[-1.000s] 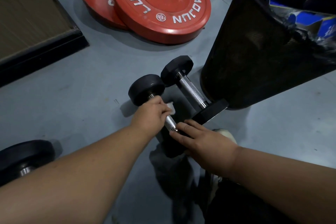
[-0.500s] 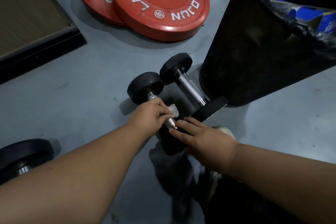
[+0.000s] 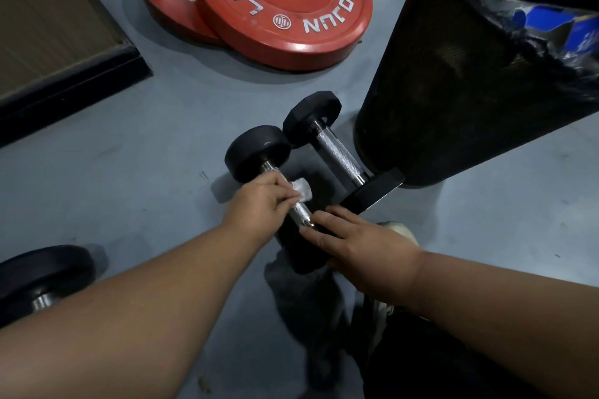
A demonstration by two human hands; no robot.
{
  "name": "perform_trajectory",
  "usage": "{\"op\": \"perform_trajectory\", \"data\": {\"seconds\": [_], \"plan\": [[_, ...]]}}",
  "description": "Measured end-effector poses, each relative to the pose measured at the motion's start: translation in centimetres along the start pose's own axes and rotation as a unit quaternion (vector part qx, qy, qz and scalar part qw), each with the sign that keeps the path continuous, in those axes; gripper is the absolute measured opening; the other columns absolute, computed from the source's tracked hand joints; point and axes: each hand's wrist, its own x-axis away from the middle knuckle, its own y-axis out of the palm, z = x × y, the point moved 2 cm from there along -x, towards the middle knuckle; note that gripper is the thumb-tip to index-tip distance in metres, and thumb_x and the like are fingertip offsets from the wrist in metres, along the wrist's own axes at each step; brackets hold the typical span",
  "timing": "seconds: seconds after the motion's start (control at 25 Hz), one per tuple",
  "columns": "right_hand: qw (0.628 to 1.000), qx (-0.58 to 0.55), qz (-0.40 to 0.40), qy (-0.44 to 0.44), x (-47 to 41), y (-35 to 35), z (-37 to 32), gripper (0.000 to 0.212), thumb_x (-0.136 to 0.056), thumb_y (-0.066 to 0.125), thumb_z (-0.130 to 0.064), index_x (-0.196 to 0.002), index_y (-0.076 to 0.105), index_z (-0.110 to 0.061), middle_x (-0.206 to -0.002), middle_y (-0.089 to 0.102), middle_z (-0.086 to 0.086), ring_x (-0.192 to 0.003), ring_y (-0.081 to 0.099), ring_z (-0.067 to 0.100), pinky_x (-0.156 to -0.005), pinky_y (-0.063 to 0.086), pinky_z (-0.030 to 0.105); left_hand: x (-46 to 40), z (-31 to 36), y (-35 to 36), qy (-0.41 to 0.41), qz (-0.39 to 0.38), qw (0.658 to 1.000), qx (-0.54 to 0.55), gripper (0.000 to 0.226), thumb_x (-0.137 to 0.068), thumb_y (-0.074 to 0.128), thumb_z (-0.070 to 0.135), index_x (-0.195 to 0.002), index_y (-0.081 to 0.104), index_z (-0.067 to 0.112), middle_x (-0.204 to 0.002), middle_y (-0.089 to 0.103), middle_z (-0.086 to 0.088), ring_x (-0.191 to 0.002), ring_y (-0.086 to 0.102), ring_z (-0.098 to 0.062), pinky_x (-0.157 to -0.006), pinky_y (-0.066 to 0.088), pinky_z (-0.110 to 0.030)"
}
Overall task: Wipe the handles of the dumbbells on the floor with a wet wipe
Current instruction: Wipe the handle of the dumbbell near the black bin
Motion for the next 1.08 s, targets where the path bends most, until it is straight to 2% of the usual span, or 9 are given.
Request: {"op": "perform_trajectory", "data": {"seconds": [0.12,0.24,0.36,0.48,0.6,0.8,0.88,0.96,1.08], "plan": [[1.0,-0.012,0.002,-0.008,-0.1,0.0,0.1,0.062,-0.086,0.069,-0.015,-0.145,0.052,-0.012,-0.146,0.051,0.016,-0.126,0.054,0.04,-0.107,0.047,0.039,1.7,1.0,1.2,0.05,-0.087,0.995,0.004,0.023,-0.082,0.062,0.033,-0.097,0.077,0.025,-0.095,0.061,0.017,-0.09,0.063,-0.005,-0.083,0.053,-0.03],[1.0,-0.019,0.0,-0.019,-0.4,-0.2,0.0,0.057,-0.088,0.059,-0.016,-0.145,0.051,-0.01,-0.146,0.051,0.017,-0.127,0.053,0.04,-0.11,0.044,0.039,1.6,0.7,1.2,0.073,-0.117,0.99,-0.004,0.026,-0.08,0.059,0.032,-0.099,0.076,0.026,-0.096,0.06,0.018,-0.091,0.063,-0.006,-0.082,0.054,-0.031],[1.0,-0.021,0.001,-0.007,-0.2,-0.1,0.1,0.063,-0.083,0.073,-0.014,-0.143,0.054,-0.01,-0.145,0.053,0.016,-0.122,0.057,0.04,-0.103,0.051,0.04,0.7,0.0,0.9,0.05,-0.082,0.995,0.013,0.017,-0.085,0.067,0.034,-0.097,0.077,0.028,-0.095,0.062,0.017,-0.089,0.064,-0.005,-0.083,0.054,-0.033],[1.0,-0.02,-0.001,-0.006,-0.2,-0.1,0.0,0.066,-0.08,0.08,-0.015,-0.141,0.056,-0.011,-0.14,0.056,0.015,-0.121,0.058,0.041,-0.105,0.049,0.042,-0.3,-0.4,0.5,0.001,-0.007,0.999,0.035,0.012,-0.084,0.075,0.028,-0.095,0.079,0.024,-0.094,0.064,0.016,-0.09,0.063,-0.003,-0.085,0.054,-0.033],[1.0,-0.001,0.012,-0.008,-0.2,-0.5,-0.1,0.067,-0.075,0.085,-0.016,-0.137,0.06,-0.012,-0.133,0.062,0.013,-0.117,0.063,0.038,-0.1,0.05,0.036,-2.0,-1.0,-0.7,-0.035,0.021,0.999,0.024,0.012,-0.084,0.076,0.024,-0.095,0.079,0.021,-0.093,0.063,0.017,-0.09,0.063,-0.003,-0.087,0.051,-0.022],[1.0,-0.003,0.013,-0.003,-0.2,-0.4,-0.1,0.069,-0.074,0.086,-0.016,-0.138,0.06,-0.013,-0.133,0.061,0.012,-0.117,0.062,0.038,-0.098,0.052,0.036,-1.5,-0.9,-0.7,-0.056,0.07,0.995,0.036,0.011,-0.085,0.075,0.02,-0.095,0.079,0.017,-0.097,0.065,0.015,-0.092,0.063,-0.003,-0.084,0.044,-0.007],[1.0,-0.002,0.011,-0.006,-0.2,-0.4,-0.1,0.067,-0.076,0.084,-0.015,-0.138,0.059,-0.012,-0.136,0.06,0.014,-0.118,0.061,0.039,-0.102,0.049,0.037,0.1,-0.2,0.6,-0.026,0.052,0.998,0.027,0.012,-0.087,0.073,0.023,-0.097,0.078,0.018,-0.099,0.065,0.014,-0.094,0.062,-0.002,-0.086,0.046,-0.011],[1.0,-0.005,0.01,-0.008,-0.3,-0.4,0.0,0.065,-0.079,0.079,-0.014,-0.14,0.057,-0.011,-0.14,0.057,0.015,-0.121,0.059,0.039,-0.107,0.046,0.036,1.7,0.3,2.0,0.008,0.0,0.999,0.041,0.016,-0.086,0.07,0.027,-0.099,0.078,0.021,-0.098,0.065,0.016,-0.094,0.063,-0.003,-0.088,0.05,-0.02],[1.0,-0.018,-0.001,-0.008,-0.3,-0.6,-0.1,0.062,-0.082,0.074,-0.012,-0.142,0.055,-0.01,-0.144,0.054,0.015,-0.125,0.056,0.038,-0.11,0.042,0.036,2.3,0.4,2.5,0.02,-0.036,0.998,0.055,0.015,-0.084,0.074,0.019,-0.099,0.077,0.02,-0.097,0.061,0.022,-0.094,0.065,-0.006,-0.088,0.051,-0.022]]}}
